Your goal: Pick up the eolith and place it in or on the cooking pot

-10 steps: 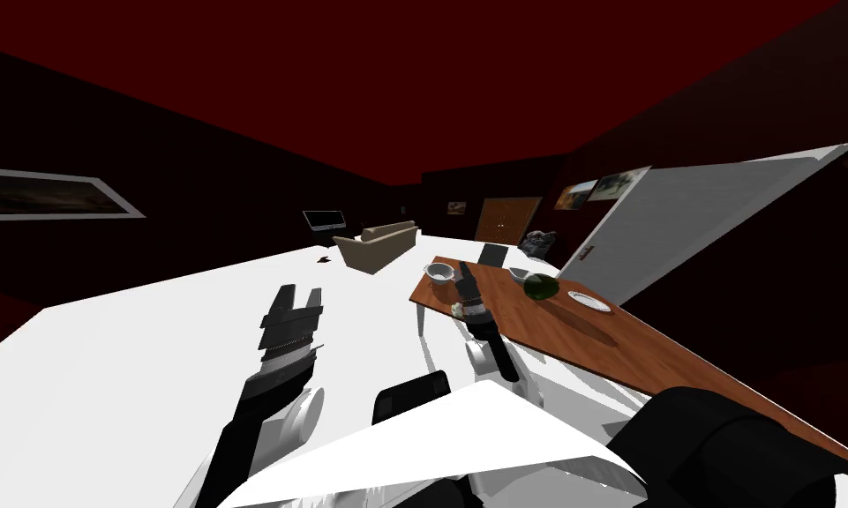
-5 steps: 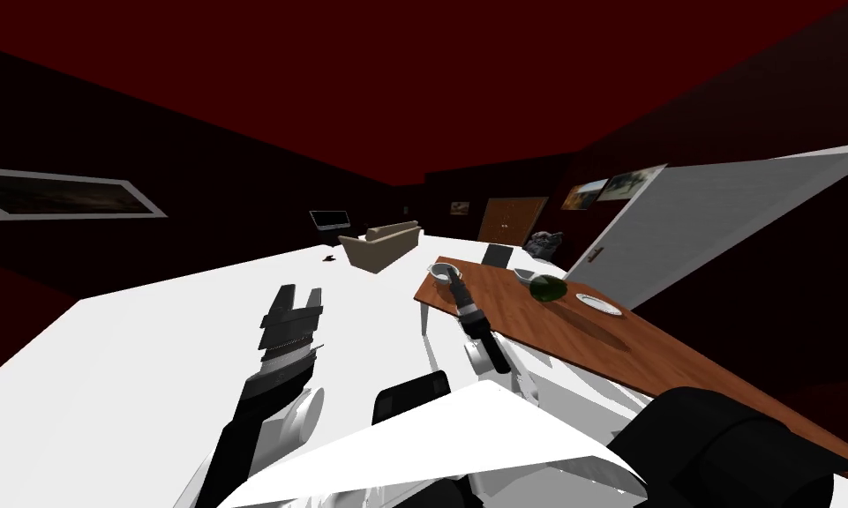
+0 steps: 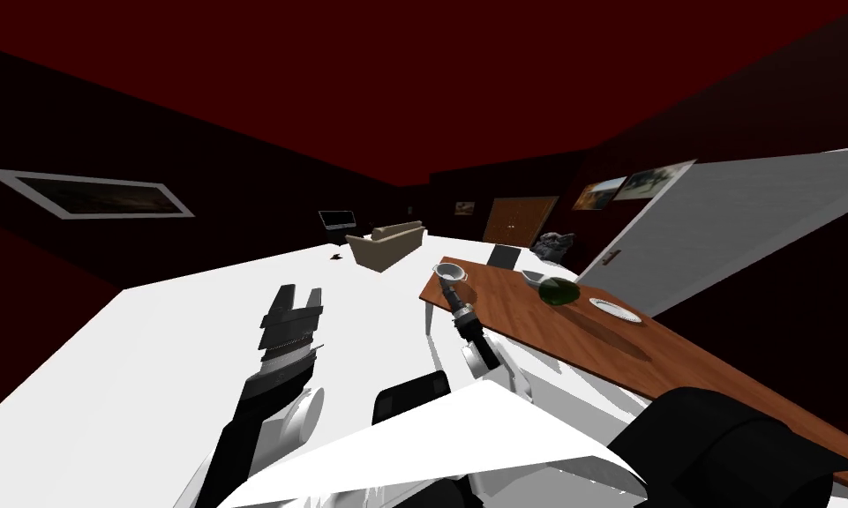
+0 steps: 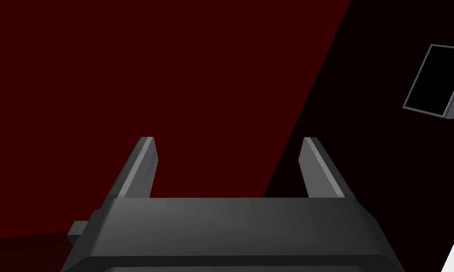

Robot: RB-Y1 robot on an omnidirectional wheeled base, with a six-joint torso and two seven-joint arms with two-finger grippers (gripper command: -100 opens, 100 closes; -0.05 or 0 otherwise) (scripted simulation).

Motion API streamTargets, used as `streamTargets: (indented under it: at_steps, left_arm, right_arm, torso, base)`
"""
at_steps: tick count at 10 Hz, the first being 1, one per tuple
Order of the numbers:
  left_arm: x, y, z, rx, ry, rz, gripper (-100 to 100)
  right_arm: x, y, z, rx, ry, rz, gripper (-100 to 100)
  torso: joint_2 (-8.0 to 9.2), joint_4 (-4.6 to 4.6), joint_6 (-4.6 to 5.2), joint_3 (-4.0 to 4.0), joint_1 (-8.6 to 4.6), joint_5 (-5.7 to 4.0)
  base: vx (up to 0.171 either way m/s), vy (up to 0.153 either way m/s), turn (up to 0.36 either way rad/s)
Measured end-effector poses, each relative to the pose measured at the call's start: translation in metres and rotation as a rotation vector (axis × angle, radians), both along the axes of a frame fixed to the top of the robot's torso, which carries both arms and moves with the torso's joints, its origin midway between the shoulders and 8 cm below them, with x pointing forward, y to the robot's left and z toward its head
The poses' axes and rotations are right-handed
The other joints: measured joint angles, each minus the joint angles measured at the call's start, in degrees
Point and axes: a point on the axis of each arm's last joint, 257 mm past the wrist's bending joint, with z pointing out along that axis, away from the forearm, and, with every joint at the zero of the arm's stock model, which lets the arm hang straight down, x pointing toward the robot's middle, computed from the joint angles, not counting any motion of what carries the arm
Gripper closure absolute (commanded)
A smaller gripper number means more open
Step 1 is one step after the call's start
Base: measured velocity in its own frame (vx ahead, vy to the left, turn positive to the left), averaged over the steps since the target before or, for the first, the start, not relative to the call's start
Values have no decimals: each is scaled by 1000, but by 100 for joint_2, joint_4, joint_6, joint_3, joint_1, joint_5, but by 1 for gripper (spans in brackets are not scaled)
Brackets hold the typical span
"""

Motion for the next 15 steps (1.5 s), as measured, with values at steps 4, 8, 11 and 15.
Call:
streamTargets:
  at_steps: [4,8,11,15]
  left_arm:
    - [0,0,0,0,0,0,0]
    - [0,0,0,0,0,0,0]
    - [0,0,0,0,0,0,0]
    - [0,0,0,0,0,0,0]
  right_arm:
    - [14,4,-60,-119,160,-25,-100]
    - [12,4,-122,-245,312,-45,-100]
    - [7,-5,-164,-337,430,-69,-100]
    - [-6,-13,-218,-453,566,-94,-100]
  torso:
    - [-5,-1,0,-3,-2,-1]
    - [-4,-1,1,-2,-4,-1]
    - [-4,-1,3,-2,-6,-1]
    - [-4,0,1,-2,-13,-2]
  base:
    - [6,46,66]
    - [6,45,68]
    - [13,42,72]
    - [11,24,55]
